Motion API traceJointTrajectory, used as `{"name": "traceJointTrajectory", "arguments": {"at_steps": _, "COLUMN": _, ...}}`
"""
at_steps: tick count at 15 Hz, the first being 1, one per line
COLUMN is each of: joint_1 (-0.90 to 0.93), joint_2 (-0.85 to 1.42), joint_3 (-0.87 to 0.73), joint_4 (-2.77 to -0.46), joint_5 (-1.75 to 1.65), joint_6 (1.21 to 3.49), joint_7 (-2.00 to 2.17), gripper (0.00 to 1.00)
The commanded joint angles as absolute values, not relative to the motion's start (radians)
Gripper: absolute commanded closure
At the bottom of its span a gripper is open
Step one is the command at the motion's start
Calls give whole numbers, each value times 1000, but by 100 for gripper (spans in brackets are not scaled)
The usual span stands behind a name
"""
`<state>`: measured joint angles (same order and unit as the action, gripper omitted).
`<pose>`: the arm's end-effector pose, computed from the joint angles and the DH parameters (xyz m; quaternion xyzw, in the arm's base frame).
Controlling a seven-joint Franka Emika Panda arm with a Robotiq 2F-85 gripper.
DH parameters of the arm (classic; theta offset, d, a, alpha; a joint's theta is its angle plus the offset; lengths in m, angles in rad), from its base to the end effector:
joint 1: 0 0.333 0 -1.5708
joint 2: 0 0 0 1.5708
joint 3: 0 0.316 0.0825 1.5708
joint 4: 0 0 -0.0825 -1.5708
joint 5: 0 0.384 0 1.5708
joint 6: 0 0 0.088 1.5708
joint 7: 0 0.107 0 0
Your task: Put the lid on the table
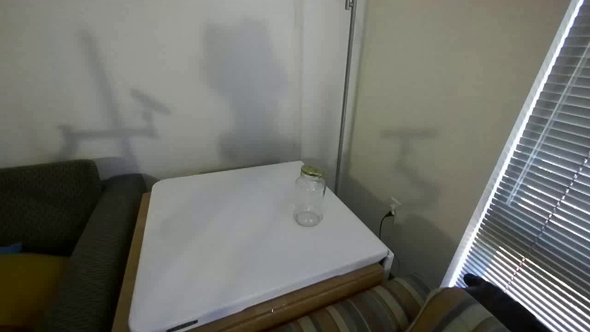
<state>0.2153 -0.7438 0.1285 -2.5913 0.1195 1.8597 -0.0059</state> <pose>0.3062 0.1220 0.4877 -0.9899 -0.1409 -0.0026 0.0145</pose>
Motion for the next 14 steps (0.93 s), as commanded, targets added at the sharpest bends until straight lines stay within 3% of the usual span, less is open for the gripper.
{"name": "traceJointTrajectory", "arguments": {"at_steps": 1, "joint_1": 208, "joint_2": -744, "joint_3": 134, "joint_4": -2589, "joint_5": 123, "joint_6": 1857, "joint_7": -10, "gripper": 0}}
{"name": "traceJointTrajectory", "arguments": {"at_steps": 7, "joint_1": 161, "joint_2": -609, "joint_3": 94, "joint_4": -2514, "joint_5": 109, "joint_6": 1939, "joint_7": -27, "gripper": 0}}
{"name": "traceJointTrajectory", "arguments": {"at_steps": 14, "joint_1": 130, "joint_2": -313, "joint_3": 54, "joint_4": -2274, "joint_5": 124, "joint_6": 2016, "joint_7": -34, "gripper": 0}}
